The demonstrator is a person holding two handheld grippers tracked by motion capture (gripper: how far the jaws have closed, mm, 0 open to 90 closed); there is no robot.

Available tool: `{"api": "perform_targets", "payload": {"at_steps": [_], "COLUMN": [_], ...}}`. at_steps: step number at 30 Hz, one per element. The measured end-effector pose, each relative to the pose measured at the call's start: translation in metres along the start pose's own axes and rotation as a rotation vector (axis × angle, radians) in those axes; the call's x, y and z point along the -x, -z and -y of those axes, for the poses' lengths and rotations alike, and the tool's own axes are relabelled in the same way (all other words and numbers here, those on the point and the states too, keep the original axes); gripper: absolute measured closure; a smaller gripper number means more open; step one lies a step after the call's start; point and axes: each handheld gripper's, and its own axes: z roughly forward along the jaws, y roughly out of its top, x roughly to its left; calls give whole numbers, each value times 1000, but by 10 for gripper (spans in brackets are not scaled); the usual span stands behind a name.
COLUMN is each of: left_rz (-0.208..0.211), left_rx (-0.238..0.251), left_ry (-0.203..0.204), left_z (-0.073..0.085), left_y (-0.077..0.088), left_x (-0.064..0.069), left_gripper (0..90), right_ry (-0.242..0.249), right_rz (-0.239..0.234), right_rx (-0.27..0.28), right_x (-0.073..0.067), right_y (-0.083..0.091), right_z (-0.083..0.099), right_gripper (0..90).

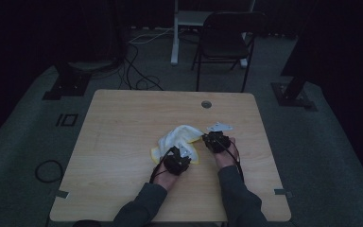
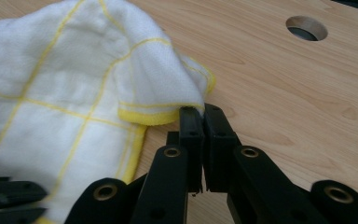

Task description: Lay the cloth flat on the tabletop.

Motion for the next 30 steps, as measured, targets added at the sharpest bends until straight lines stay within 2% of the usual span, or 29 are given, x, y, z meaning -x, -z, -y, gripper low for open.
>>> {"api": "perform_targets", "payload": {"at_steps": [4, 7, 11, 14, 18, 22, 30], "left_rz": [12, 47, 70, 83, 95, 119, 122], "left_rx": [32, 62, 83, 79, 79, 72, 52], "left_ry": [11, 44, 54, 39, 39, 58, 83], "left_z": [2, 5, 9, 15, 22, 34, 49], "left_y": [9, 21, 32, 38, 43, 47, 49], "left_x": [-1, -3, -3, -1, 2, 1, -4], "left_gripper": [851, 851, 852, 853, 854, 856, 859], "right_ry": [-1, -10, -20, -26, -33, -38, -33], "right_rz": [7, 15, 24, 33, 44, 53, 57], "right_rx": [0, -6, -14, -19, -22, -22, -22], "right_x": [3, 7, 13, 17, 22, 26, 29], "right_y": [1, 1, 0, 0, 2, 5, 11], "right_z": [1, 2, 4, 6, 8, 10, 14], "right_gripper": [884, 883, 883, 883, 883, 883, 886]}}
